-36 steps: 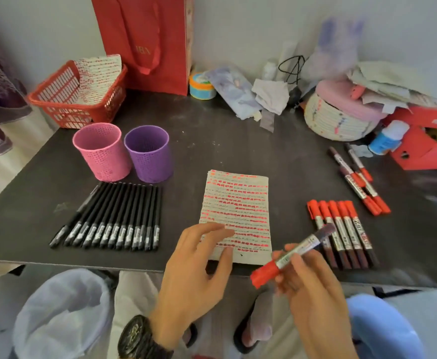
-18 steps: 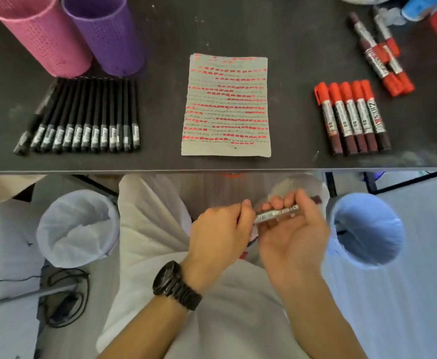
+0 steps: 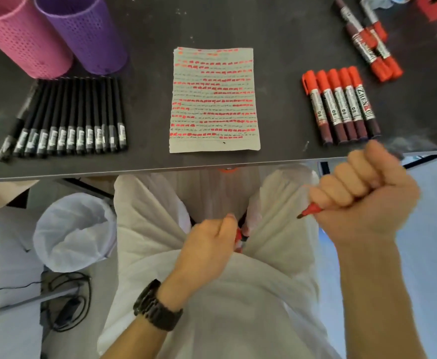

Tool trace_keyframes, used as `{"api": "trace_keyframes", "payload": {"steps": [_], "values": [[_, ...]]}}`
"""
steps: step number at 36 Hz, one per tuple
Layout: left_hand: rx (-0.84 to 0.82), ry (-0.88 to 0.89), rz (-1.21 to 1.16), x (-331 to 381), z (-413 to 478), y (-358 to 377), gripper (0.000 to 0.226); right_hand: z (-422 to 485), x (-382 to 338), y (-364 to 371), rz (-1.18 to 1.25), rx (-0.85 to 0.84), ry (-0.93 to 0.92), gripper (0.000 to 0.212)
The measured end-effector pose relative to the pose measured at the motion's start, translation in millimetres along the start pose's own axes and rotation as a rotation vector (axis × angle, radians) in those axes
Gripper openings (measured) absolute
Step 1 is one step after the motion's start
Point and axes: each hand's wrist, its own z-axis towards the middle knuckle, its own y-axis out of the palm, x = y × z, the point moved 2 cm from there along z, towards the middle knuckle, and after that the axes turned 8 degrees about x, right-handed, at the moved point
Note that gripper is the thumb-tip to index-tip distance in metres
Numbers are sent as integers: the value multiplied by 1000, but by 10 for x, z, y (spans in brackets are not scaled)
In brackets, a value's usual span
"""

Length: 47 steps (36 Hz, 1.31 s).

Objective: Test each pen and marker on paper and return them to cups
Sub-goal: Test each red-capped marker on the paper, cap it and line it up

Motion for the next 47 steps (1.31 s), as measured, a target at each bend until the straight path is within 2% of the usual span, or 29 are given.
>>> {"api": "trace_keyframes", "payload": {"steps": [1,3,8,10,15,17,19,21,23,24,27,30,36,41,47], "values": [[13,-93,-1,-107,10,-65,54,27,-145,-18,-4,-3,-55,47],[115,-62,22,-123,22,-227,59,78,-287,-23,24,0,-121,49],[334,332,-120,279,64,-487,60,217,-78,103,28,55,-114,45],[418,538,-68,440,90,-556,53,239,-22,119,-22,84,-142,49],[493,675,114,564,250,-478,34,279,-70,213,-191,62,-188,72],[493,786,149,566,306,-421,32,308,-103,268,-284,55,-196,75],[508,906,212,556,357,-367,33,330,-110,353,-406,69,-226,67],[523,977,277,536,403,-294,32,360,-97,440,-505,81,-288,47],[544,1006,356,505,459,-206,27,420,-73,506,-588,80,-375,21],[546,1003,393,485,491,-165,27,461,-60,527,-628,73,-412,15],[551,996,481,420,586,-80,31,600,-15,571,-704,36,-453,13],[635,1048,508,368,659,-37,32,728,43,612,-765,-10,-449,9],[748,1090,499,276,748,34,32,857,158,592,-852,-28,-548,19],[805,1078,465,255,779,104,33,873,205,512,-909,91,-623,33],[837,1089,467,240,809,133,33,903,250,467,-989,75,-702,29]]}}
